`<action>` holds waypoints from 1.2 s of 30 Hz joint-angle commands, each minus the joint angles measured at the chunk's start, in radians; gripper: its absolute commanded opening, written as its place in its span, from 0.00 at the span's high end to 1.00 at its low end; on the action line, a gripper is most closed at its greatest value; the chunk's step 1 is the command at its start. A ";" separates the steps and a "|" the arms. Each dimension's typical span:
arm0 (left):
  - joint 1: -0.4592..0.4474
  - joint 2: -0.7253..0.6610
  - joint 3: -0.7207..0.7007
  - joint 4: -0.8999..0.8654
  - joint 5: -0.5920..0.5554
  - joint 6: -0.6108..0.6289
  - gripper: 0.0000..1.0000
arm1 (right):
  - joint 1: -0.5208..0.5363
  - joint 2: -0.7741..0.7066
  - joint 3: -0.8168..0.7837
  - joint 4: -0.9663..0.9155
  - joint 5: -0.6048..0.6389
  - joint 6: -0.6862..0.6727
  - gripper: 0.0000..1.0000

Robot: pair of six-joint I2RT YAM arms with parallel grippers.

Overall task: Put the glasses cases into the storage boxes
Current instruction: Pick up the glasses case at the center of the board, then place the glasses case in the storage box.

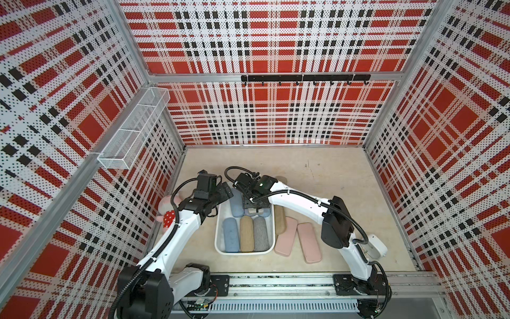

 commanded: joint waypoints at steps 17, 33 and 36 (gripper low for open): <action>0.007 -0.015 -0.055 0.018 0.016 0.026 0.14 | -0.044 0.100 0.030 -0.043 0.052 0.070 0.34; 0.007 -0.011 -0.064 0.024 0.021 0.031 0.15 | -0.066 0.103 0.039 -0.062 0.037 0.064 0.16; 0.008 -0.009 -0.064 0.028 0.023 0.031 0.15 | -0.066 0.088 0.053 -0.078 0.045 0.065 0.14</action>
